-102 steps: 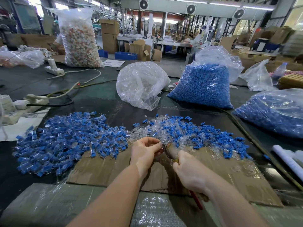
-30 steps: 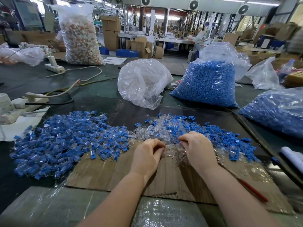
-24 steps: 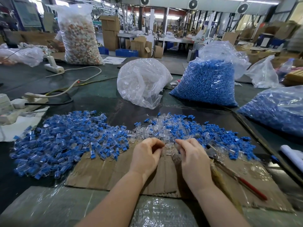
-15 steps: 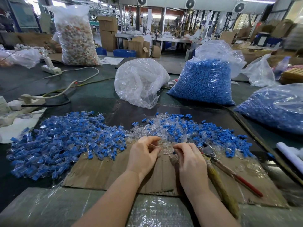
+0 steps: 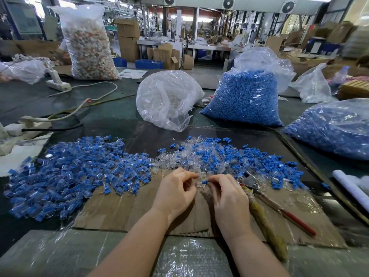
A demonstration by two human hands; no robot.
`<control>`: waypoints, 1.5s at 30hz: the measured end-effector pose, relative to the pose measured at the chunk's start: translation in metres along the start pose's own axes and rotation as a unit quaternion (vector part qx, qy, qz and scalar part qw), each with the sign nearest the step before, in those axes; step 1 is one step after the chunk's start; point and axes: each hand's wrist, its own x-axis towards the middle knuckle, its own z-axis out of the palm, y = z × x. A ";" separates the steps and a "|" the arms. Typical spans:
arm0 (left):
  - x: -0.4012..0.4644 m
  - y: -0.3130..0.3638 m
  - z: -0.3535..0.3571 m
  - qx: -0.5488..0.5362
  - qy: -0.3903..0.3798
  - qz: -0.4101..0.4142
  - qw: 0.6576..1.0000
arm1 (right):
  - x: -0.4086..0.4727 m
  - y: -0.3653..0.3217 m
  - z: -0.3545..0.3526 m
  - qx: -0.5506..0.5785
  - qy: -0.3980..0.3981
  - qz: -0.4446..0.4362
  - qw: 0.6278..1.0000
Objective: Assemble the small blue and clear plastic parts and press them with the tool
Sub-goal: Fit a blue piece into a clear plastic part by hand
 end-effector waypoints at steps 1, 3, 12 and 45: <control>0.000 0.000 0.000 -0.002 0.007 0.002 1.000 | 0.000 0.000 0.000 0.000 0.001 -0.001 1.000; 0.000 0.000 -0.001 -0.022 0.025 -0.006 0.999 | 0.001 -0.001 -0.001 -0.002 0.002 -0.005 1.000; 0.003 -0.002 -0.001 -0.068 0.008 -0.059 0.996 | 0.002 -0.001 0.000 -0.004 0.003 -0.015 1.000; 0.003 0.002 -0.009 -0.245 -0.061 -0.102 0.962 | 0.003 0.001 0.000 0.016 -0.023 -0.074 0.997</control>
